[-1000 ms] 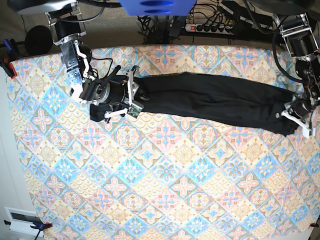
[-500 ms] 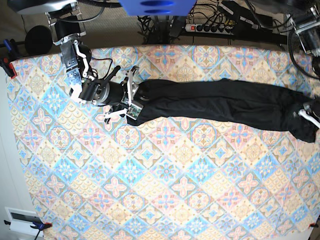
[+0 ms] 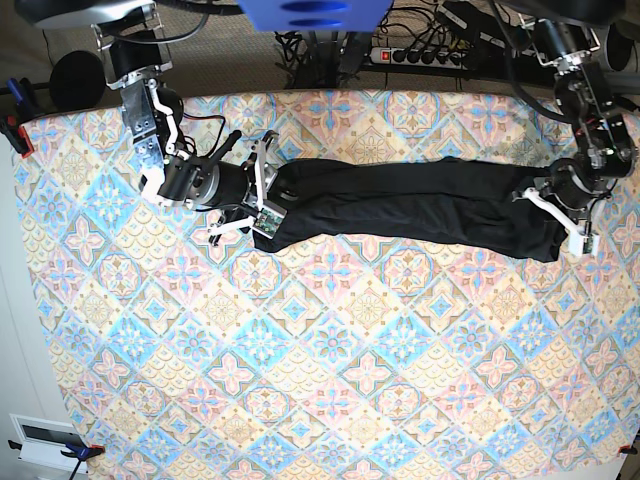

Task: Layout the t-shirt on the table in an organized manner, then fold the t-shirt properly
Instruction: 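Fold the strip end with the left gripper toward the right gripper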

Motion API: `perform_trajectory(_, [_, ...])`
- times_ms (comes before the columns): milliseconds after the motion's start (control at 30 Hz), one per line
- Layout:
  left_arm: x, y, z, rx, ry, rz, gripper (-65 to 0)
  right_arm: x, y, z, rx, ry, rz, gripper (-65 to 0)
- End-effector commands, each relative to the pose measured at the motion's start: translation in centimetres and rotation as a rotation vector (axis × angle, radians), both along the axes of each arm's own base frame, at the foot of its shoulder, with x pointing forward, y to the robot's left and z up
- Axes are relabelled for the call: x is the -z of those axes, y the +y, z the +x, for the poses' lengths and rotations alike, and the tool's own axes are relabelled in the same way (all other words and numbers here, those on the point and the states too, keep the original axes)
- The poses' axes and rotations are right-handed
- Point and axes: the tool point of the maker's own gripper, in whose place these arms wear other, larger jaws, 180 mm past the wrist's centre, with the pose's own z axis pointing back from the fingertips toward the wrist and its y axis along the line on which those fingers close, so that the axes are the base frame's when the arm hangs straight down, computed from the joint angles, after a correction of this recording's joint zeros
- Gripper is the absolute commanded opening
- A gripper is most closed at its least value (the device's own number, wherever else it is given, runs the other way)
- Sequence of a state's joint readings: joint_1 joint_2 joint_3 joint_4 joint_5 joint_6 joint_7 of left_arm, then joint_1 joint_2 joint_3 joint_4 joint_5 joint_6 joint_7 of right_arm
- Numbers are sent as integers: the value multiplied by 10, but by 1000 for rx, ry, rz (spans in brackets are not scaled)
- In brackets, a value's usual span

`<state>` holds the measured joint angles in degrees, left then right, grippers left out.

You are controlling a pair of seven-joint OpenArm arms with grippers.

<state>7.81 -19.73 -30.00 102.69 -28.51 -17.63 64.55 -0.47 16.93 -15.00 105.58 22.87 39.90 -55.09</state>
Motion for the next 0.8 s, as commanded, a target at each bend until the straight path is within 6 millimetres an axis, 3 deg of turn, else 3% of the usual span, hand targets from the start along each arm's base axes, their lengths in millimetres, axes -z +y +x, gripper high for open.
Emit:
perform_trajectory(0, [-15, 4, 13, -7, -64, 23, -643, -19, 5, 8, -11, -55, 39, -474])
perform_trajectory(200, [10, -17, 27, 23, -45, -2, -643, -23, 7, 8, -16, -69, 40, -474])
perform_trajectory(567, [20, -28, 31, 14, -46, -50, -640, -24, 7, 8, -16, -71, 42, -475])
perform_trajectory(667, [16, -28, 36, 14, -59, -48, -605, -24, 7, 8, -16, -71, 42, -475])
perform_trajectory(767, [15, -29, 37, 16, -61, -52, -530, -24, 7, 8, -16, -71, 41, -475])
